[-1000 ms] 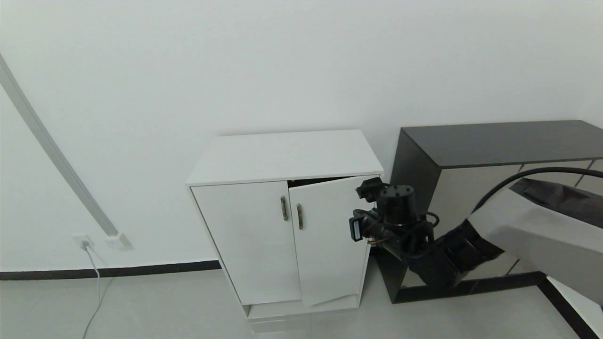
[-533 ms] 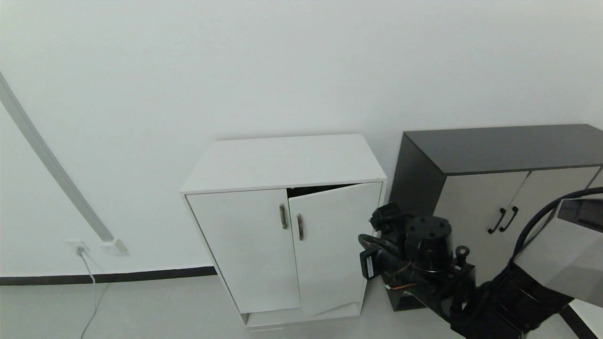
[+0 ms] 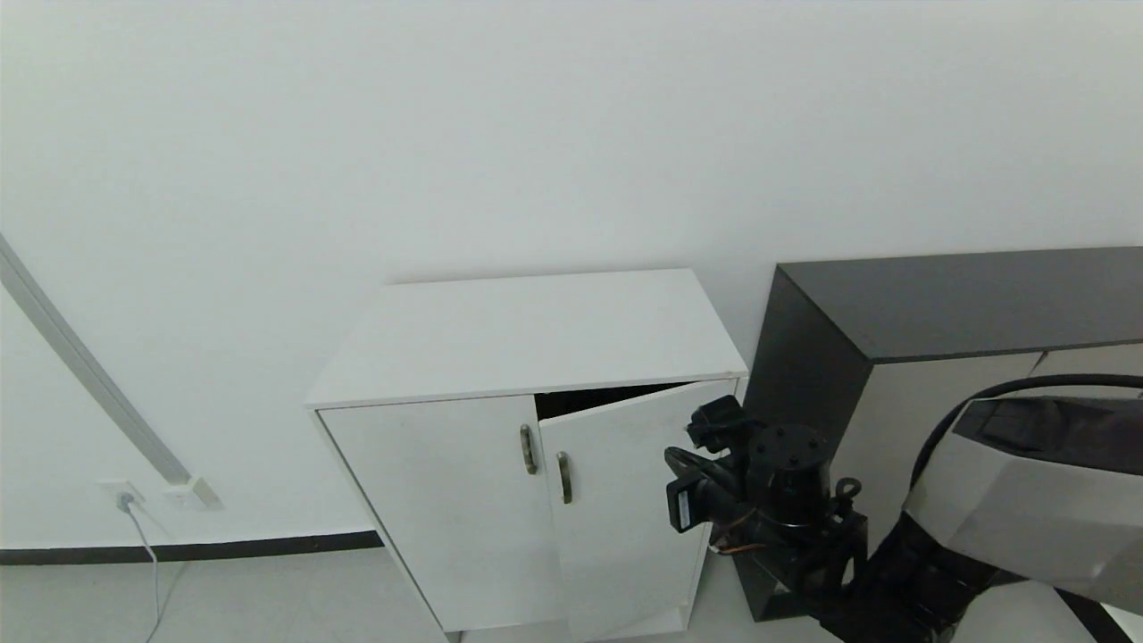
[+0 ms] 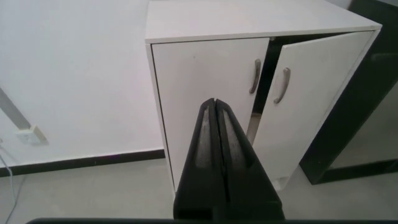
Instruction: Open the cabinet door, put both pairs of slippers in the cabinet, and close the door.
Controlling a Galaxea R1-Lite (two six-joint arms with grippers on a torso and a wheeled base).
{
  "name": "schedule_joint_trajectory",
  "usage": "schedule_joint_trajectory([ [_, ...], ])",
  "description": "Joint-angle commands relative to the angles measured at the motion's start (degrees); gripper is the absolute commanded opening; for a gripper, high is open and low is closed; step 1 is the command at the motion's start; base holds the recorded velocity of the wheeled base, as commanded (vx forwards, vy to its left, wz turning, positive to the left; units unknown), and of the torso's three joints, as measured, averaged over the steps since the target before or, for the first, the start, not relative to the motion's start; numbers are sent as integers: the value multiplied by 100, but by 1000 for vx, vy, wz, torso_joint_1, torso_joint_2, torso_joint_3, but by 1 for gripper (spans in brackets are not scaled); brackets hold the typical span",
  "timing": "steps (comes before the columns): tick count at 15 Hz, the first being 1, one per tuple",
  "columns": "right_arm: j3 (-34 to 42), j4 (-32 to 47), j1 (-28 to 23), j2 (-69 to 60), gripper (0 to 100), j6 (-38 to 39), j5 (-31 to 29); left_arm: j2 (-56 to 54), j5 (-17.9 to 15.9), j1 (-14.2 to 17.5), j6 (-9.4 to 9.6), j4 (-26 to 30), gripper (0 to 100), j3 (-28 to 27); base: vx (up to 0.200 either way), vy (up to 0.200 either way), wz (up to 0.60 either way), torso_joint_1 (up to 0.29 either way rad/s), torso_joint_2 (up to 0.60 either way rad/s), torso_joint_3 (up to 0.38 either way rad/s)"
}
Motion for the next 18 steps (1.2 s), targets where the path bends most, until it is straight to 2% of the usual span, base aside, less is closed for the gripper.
schedule_joint_trajectory([
  [1,-695,-3,-91,735,0,-1,65,7,-2,2,-3,-1,0,0,0,0,0,0,0,0],
  [9,-2048,893,-337,1245,0,-10,73,7,7,2,-38,-1,0,0,0,0,0,0,0,0],
  [18,-3200,1649,-636,1631,0,-10,73,7,15,2,-38,-1,0,0,0,0,0,0,0,0],
])
